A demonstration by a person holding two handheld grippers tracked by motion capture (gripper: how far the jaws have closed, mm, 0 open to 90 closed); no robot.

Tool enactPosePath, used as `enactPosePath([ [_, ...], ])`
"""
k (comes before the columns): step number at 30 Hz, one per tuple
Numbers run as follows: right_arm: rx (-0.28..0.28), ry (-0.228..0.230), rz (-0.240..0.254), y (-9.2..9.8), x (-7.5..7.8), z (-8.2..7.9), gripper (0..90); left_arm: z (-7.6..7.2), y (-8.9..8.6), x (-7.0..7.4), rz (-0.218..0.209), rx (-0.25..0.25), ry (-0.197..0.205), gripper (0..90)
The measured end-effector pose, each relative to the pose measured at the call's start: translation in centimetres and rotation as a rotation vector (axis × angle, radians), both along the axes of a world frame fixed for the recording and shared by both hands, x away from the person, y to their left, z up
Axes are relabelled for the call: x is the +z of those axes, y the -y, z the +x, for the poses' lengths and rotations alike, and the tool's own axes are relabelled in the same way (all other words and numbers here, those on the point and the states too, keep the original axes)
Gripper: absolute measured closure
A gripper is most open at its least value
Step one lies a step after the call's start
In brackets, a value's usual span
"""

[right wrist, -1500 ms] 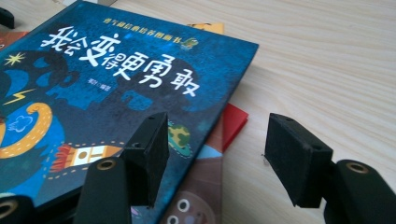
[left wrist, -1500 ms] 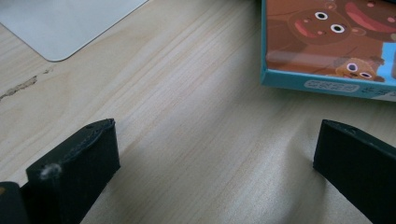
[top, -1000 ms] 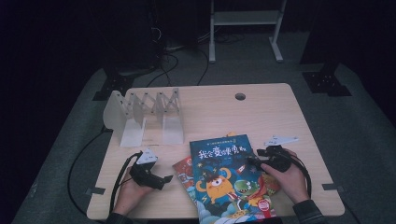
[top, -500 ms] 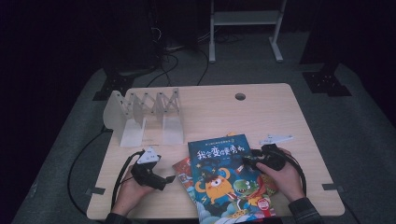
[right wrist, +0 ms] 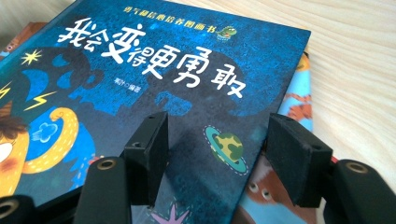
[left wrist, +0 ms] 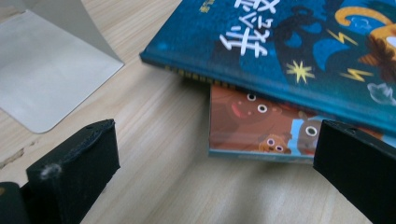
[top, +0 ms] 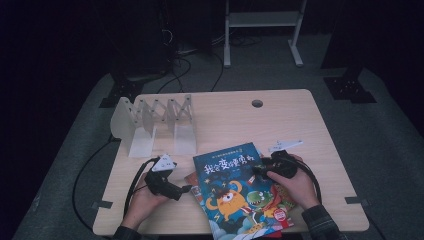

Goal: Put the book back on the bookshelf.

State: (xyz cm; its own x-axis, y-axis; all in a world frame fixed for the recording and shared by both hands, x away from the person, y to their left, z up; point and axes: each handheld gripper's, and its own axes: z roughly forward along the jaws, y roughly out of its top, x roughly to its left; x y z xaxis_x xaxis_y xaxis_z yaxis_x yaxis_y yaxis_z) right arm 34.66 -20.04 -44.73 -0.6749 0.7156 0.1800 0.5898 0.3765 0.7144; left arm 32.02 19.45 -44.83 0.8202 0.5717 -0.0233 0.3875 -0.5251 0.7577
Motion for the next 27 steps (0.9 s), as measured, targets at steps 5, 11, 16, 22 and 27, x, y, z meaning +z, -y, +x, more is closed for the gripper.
enactPosePath([
  [5,0.018,-0.004,0.004,-0.6,0.0,0.4,38.2,0.3,0.5,0.4,-0.003,-0.009,0.006,0.0],
  [11,0.046,-0.015,-0.006,-1.5,0.1,1.0,37.7,1.0,1.2,0.9,-0.006,-0.024,0.003,0.0],
  [16,0.066,-0.011,-0.007,-2.2,0.1,1.4,37.4,1.3,1.8,1.1,-0.009,-0.028,0.003,0.0],
  [22,0.098,-0.008,-0.014,-3.1,0.2,1.9,37.0,1.8,2.4,1.0,-0.004,-0.032,0.001,0.0],
  [27,0.124,-0.006,-0.015,-3.9,0.2,2.1,36.8,2.2,2.5,0.8,-0.003,-0.020,-0.007,0.0],
])
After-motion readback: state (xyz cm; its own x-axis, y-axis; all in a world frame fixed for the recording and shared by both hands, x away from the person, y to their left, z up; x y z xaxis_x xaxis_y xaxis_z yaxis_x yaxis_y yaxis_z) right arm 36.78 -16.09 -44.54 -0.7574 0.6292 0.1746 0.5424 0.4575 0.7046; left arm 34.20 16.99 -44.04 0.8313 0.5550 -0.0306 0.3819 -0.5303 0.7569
